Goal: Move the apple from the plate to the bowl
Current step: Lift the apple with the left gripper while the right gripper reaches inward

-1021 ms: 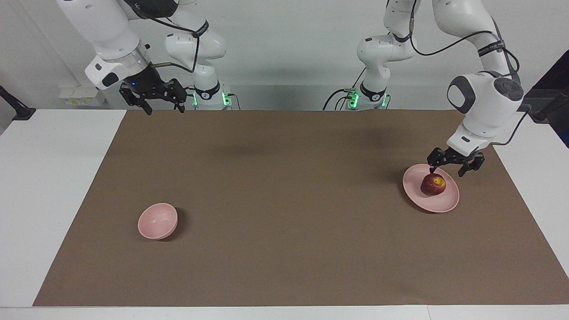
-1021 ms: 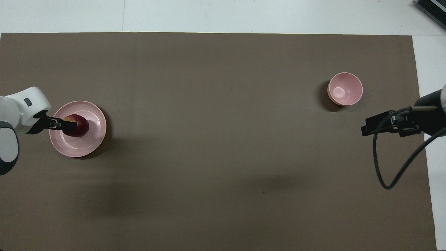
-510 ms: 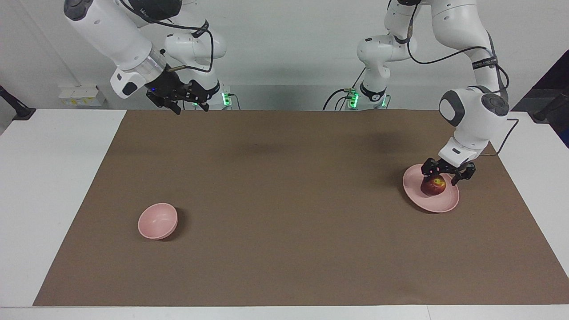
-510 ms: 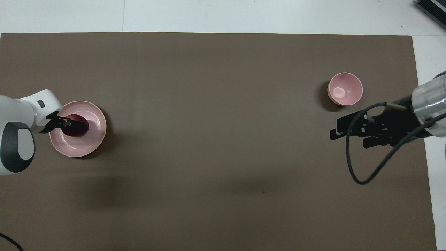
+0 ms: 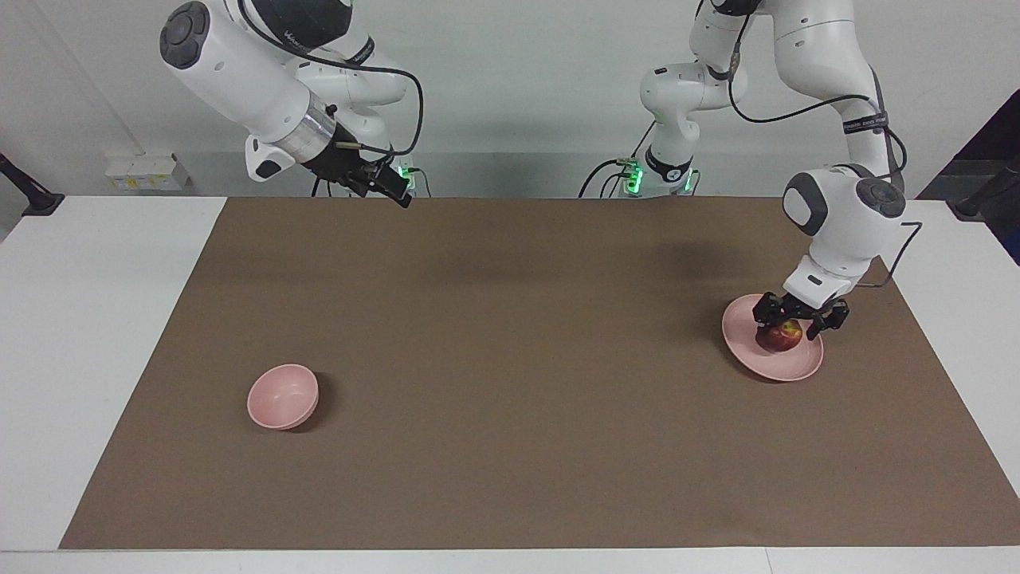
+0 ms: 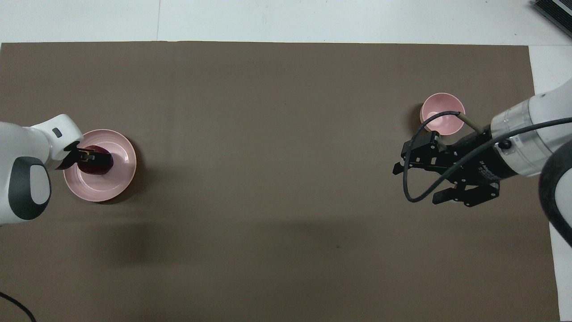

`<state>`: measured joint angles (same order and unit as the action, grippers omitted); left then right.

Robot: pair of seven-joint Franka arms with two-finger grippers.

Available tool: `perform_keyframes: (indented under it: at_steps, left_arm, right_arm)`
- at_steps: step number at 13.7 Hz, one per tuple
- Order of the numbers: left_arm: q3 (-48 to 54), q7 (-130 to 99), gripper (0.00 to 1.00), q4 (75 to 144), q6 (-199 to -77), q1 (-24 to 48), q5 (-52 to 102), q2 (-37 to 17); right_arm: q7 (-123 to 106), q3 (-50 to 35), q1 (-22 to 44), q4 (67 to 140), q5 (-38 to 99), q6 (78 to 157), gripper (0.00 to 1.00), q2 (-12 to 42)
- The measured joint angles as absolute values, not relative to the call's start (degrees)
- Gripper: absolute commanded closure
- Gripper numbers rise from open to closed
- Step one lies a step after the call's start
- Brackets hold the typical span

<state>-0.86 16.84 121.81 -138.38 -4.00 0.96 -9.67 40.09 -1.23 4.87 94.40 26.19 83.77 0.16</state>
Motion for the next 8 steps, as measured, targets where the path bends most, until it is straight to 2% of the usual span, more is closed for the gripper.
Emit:
perform_keyframes:
  at_steps: [1,2,4,6,7,8]
  left_arm:
    - [-0.80,16.65,0.01,122.00,-138.45,-4.00,0.96,-9.68]
    - [-0.75,16.52,0.17,122.22,-138.49,-4.00,0.97,-9.68]
    - [-0.62,16.46,0.55,122.59,-138.51,-3.98,0.98,-9.68]
    - [-0.53,16.44,0.89,122.64,-138.50,-3.95,0.98,-9.54]
    - [-0.52,16.42,0.95,122.64,-138.51,-3.95,0.98,-9.55]
    - [-0.52,16.42,0.97,122.64,-138.50,-3.95,0.98,-9.55]
  right_arm:
    - [43.80,-1.26,5.52,94.40,26.95,84.31,0.00,0.16]
    - [48.64,-1.27,6.33,94.40,28.11,85.14,0.00,0.16]
    - [56.68,-1.31,7.37,94.41,30.04,87.40,0.00,0.16]
    - [60.45,-1.34,8.76,94.61,31.52,89.08,0.00,0.22]
    - [61.61,-1.38,9.55,95.13,33.35,89.99,0.00,0.35]
    - [62.40,-1.40,10.10,96.09,35.88,91.22,0.00,0.51]
